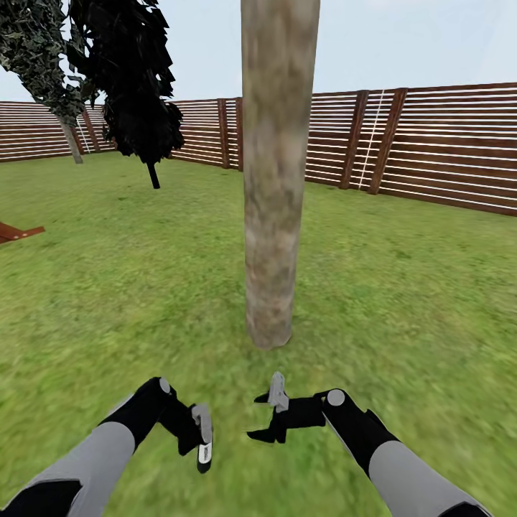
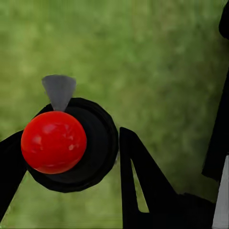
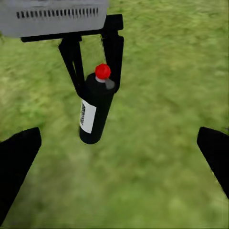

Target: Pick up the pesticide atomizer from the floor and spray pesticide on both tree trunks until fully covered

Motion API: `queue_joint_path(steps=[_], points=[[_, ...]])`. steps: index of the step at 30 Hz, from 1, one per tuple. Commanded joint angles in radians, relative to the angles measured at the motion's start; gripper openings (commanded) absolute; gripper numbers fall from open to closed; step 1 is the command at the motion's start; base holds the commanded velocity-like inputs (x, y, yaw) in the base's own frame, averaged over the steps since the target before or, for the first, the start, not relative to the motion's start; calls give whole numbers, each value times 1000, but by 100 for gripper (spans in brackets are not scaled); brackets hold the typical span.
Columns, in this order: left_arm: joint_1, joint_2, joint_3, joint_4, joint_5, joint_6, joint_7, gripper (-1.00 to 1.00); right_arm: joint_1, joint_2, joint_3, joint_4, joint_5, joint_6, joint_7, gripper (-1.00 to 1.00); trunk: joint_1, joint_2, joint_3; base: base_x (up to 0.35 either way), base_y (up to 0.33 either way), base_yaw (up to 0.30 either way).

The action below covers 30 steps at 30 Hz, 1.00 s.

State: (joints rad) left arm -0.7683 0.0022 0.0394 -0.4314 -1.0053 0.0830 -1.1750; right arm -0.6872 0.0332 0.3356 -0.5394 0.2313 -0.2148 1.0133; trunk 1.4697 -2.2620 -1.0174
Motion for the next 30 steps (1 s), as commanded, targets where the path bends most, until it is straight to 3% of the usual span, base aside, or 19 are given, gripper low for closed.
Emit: queue_joint_path(steps=[1,3,6,8,12,17,20,23,26,30], points=[[0,-2,-25,-3,-3,0,1,-100,0,0,0,0,0,0,0,-100,0,0,0,0,0,0],[1,-3,-86,-5,-4,0,49,-100,0,-1,0,1,0,0,1,-100,0,0,0,0,0,0],[1,-5,-100,-4,0,0,89,-100,0,-1,0,0,1,0,2,-100,0,0,0,0,0,0],[1,-5,-102,-4,1,-3,93,-100,0,-1,0,0,2,0,2,-100,0,0,0,0,0,0],[1,-10,-98,-1,10,-93,89,-100,0,-1,0,-10,2,0,2,-100,0,0,0,0,0,0],[1,-63,-98,2,24,-125,85,-100,0,-6,0,-13,3,0,2,-100,0,0,0,0,0,0],[1,-79,-98,7,45,-131,79,-100,0,-13,0,-13,4,0,2,-100,0,0,0,0,0,0],[1,-83,-101,7,107,-168,34,-100,0,-17,1,-13,57,-1,2,-100,0,0,0,0,0,0],[0,-86,-101,2,116,-172,23,-100,0,-18,0,-13,73,-1,2,-100,0,0,0,0,0,0],[0,-109,-102,-1,117,-172,21,-100,0,-18,0,-13,75,-1,2,-100,0,0,0,0,0,0]])
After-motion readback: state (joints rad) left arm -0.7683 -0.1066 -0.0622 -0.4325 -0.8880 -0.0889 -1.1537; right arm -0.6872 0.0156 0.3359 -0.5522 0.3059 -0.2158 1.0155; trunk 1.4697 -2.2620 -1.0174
